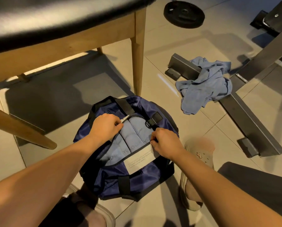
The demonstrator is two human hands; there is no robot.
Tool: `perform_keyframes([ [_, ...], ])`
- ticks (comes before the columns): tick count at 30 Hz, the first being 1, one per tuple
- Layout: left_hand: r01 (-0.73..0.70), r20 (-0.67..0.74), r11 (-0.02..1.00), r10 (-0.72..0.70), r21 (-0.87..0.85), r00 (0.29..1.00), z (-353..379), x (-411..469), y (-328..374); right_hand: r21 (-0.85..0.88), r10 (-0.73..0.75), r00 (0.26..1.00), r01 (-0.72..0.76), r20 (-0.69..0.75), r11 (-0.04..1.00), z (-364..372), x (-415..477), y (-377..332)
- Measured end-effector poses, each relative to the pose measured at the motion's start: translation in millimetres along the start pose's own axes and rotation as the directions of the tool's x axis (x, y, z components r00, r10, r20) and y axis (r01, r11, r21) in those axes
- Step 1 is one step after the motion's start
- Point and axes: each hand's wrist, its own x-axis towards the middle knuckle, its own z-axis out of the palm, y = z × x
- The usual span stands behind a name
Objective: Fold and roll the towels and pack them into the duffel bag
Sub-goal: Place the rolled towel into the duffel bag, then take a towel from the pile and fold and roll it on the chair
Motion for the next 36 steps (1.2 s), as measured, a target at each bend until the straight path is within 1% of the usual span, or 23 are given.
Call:
perform_keyframes([
  [2, 0.04, 0.036, 0.999, -0.039, -0.024, 0.999, -9, 8, 1, 0.101, 0.002, 1.0, -0.004, 0.02, 0.995, -8, 3, 2],
  [4, 0.059, 0.088, 0.996, -0.054, -0.059, 0.995, -20, 18, 5, 0.304, 0.07, 0.996, -0.083, 0.054, 0.949, -16, 9, 4],
  [6, 0.07, 0.074, 0.992, -0.063, -0.108, 0.995, -31, 28, 16, 0.505, 0.133, 0.989, -0.144, 0.057, 0.851, -23, 16, 7],
  [9, 0.054, -0.019, 0.981, -0.058, -0.185, 0.998, -41, 44, 42, 0.693, 0.226, 0.974, -0.165, 0.004, 0.702, -37, 29, 15],
  [11, -0.006, -0.065, 0.979, -0.008, -0.205, 0.998, -42, 56, 67, 0.741, 0.306, 0.951, -0.168, -0.053, 0.65, -49, 39, 29],
  [14, -0.111, -0.063, 0.96, 0.098, -0.257, 0.993, -37, 79, 106, 0.77, 0.438, 0.894, -0.21, -0.099, 0.603, -65, 54, 66],
  [17, -0.206, -0.058, 0.937, 0.198, -0.281, 0.979, -21, 107, 149, 0.767, 0.543, 0.832, -0.275, -0.112, 0.58, -79, 63, 108],
  [19, -0.213, -0.049, 0.924, 0.208, -0.317, 0.977, -2, 129, 175, 0.749, 0.577, 0.808, -0.308, -0.12, 0.586, -83, 69, 139],
  [21, -0.166, 0.01, 0.932, 0.179, -0.322, 0.984, 22, 155, 200, 0.693, 0.609, 0.783, -0.369, -0.127, 0.62, -83, 79, 175],
  [23, -0.096, 0.127, 0.951, 0.138, -0.293, 0.982, 50, 182, 221, 0.636, 0.651, 0.754, -0.46, -0.089, 0.62, -84, 90, 207],
  [26, 0.041, 0.323, 0.955, 0.058, -0.293, 0.945, 90, 217, 243, 0.566, 0.656, 0.754, -0.552, 0.025, 0.612, -79, 106, 249],
  [28, 0.162, 0.403, 0.937, -0.024, -0.31, 0.915, 113, 236, 250, 0.59, 0.634, 0.77, -0.543, 0.068, 0.597, -78, 114, 263],
  [30, 0.29, 0.439, 0.886, -0.112, -0.363, 0.892, 134, 248, 255, 0.659, 0.625, 0.772, -0.532, 0.12, 0.531, -72, 120, 270],
  [32, 0.378, 0.439, 0.799, -0.162, -0.468, 0.884, 148, 254, 261, 0.735, 0.649, 0.745, -0.524, 0.151, 0.43, -61, 126, 274],
  [34, 0.441, 0.436, 0.726, -0.214, -0.528, 0.874, 153, 257, 266, 0.777, 0.675, 0.72, -0.515, 0.164, 0.361, -55, 132, 271],
  [36, 0.454, 0.417, 0.705, -0.242, -0.545, 0.876, 144, 255, 267, 0.819, 0.715, 0.679, -0.5, 0.168, 0.282, -53, 135, 267],
])
